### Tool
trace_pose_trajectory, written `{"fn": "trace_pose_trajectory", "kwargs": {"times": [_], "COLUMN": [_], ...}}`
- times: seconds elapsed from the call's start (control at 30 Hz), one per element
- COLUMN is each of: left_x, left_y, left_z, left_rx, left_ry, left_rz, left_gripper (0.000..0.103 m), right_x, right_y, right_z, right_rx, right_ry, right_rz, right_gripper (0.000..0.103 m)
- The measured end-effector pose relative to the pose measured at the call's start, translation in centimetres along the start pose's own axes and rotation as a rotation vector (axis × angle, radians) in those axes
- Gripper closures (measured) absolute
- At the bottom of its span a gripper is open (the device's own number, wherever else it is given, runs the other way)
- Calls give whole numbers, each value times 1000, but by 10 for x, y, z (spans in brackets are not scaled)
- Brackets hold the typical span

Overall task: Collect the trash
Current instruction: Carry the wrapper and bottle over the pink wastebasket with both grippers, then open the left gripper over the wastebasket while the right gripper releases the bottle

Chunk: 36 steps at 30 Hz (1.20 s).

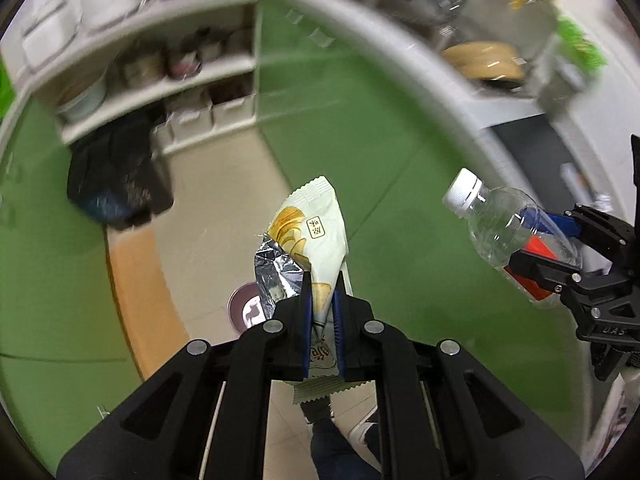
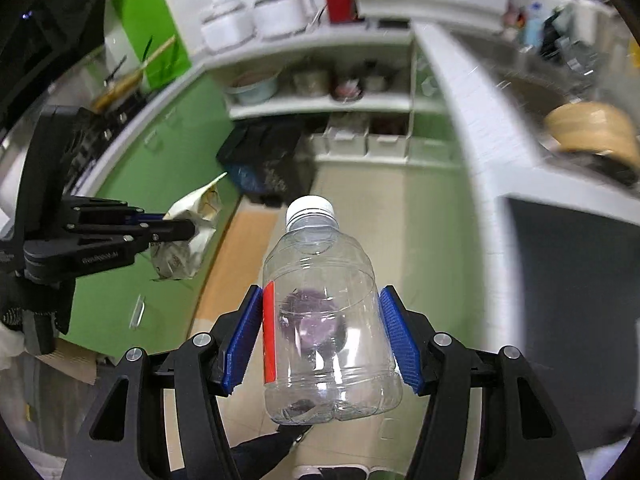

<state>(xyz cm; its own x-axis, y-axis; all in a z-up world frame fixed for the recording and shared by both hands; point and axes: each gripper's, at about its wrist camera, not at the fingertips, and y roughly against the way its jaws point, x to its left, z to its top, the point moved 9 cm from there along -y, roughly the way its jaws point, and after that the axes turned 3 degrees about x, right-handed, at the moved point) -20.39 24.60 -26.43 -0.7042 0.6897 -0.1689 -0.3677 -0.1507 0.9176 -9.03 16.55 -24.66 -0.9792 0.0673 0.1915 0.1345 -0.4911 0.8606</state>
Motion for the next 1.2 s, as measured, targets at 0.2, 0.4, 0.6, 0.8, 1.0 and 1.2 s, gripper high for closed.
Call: {"fn": "trace_pose_trajectory", "kwargs": {"times": [0.2,0.4,0.6,0.8,1.0,1.2], "left_x": [68,117,152,180,208,235], "left_y": [-139,-257,-318,-320,-295,-275], "left_z": [-48,-82,-108,-118,-122,-129], "left_rx": [112,166,170,152,101,67], "left_ry": [69,124,183,253,279,317], "left_rz": [-6,0,14,1,30,54], "left_gripper": [94,81,17,4,3,3], "right_x": [19,20,18,31,51,61], "right_y": [-136,-239,-310,-350,-389,-422], "right_z": [-20,-53,-79,-85,-77,-76], "right_rx": [106,187,248,288,305,319], "right_ry": [29,59,84,121,159,183], "right_rz": [24,28,30,46,66,69], "right_gripper": [44,44,44,44,44,39]}}
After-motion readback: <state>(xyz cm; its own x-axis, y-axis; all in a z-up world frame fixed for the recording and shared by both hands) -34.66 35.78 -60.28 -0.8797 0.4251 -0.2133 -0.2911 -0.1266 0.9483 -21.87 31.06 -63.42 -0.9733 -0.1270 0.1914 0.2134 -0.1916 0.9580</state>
